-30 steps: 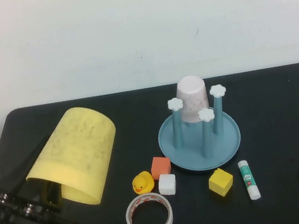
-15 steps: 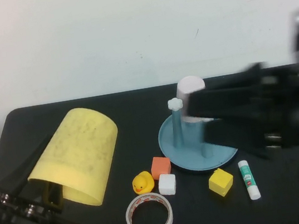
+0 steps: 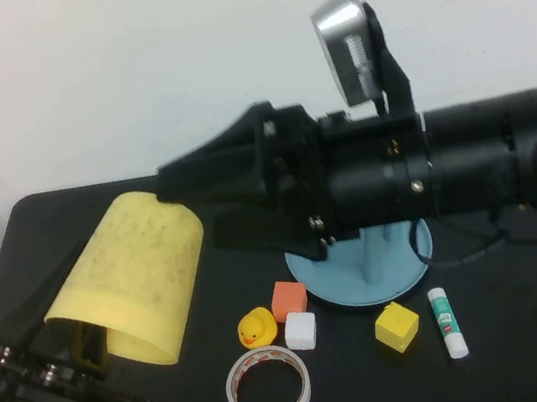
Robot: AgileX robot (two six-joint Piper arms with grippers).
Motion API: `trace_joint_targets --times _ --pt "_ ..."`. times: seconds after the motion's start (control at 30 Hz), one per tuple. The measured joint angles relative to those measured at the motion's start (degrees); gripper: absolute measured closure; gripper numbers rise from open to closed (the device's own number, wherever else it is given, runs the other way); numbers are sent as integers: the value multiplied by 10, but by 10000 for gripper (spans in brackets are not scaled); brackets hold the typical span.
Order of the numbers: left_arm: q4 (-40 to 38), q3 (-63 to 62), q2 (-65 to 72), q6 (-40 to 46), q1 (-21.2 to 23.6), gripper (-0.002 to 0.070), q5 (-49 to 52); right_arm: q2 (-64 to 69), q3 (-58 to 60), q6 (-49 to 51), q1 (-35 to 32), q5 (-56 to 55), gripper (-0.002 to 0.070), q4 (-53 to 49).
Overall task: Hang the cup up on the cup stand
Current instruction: Adjust the cup with two arms
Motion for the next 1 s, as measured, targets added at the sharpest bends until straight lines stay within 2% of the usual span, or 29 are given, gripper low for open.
trace_joint_targets --times 0.9,1.0 --pt "-32 0 0 45 0 659 -4 95 -101 13 68 -19 -17 3" --pt "-32 0 0 61 0 650 -6 95 -103 13 70 -27 12 4"
